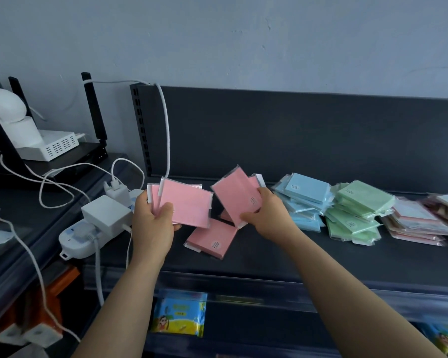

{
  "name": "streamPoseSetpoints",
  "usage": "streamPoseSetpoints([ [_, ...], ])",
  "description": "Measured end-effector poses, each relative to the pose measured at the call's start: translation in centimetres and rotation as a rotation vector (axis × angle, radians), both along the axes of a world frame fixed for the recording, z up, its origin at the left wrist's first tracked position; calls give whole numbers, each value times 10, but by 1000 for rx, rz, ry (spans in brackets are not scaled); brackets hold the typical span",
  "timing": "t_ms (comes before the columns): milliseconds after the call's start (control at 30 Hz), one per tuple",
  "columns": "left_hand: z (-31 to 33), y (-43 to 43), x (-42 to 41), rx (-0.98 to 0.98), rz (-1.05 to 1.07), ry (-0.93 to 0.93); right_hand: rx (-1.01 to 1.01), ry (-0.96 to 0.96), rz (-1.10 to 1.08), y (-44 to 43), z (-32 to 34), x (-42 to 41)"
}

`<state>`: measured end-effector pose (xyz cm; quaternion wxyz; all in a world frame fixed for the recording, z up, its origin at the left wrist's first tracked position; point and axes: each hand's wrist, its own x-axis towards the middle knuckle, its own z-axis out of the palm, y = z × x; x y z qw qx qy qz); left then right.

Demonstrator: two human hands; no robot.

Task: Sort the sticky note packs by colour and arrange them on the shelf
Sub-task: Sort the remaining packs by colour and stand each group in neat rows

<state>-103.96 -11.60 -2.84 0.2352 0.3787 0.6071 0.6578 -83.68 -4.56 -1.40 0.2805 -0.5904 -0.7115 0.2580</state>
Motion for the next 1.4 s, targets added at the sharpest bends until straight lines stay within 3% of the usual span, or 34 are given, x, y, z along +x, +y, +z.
streamPoseSetpoints([
  [267,10,-1,0,46,4,-66,-204,712,90,-5,9,26],
  [600,22,4,30,14,-263,-147,-212,896,145,-7,16,51],
  [733,20,4,47,-18,-397,-178,-208,834,96,-9,13,46],
  [933,16,7,67,-31,-488,-144,-126,586,12,-11,14,41],
  [1033,10,9,73,-56,-494,-64,-131,600,23,-15,16,34],
  [1267,8,9,68,-13,-428,-113,-119,573,47,-17,15,33],
  [1400,8,10,55,-51,-448,-72,52,551,-8,-9,15,36],
])
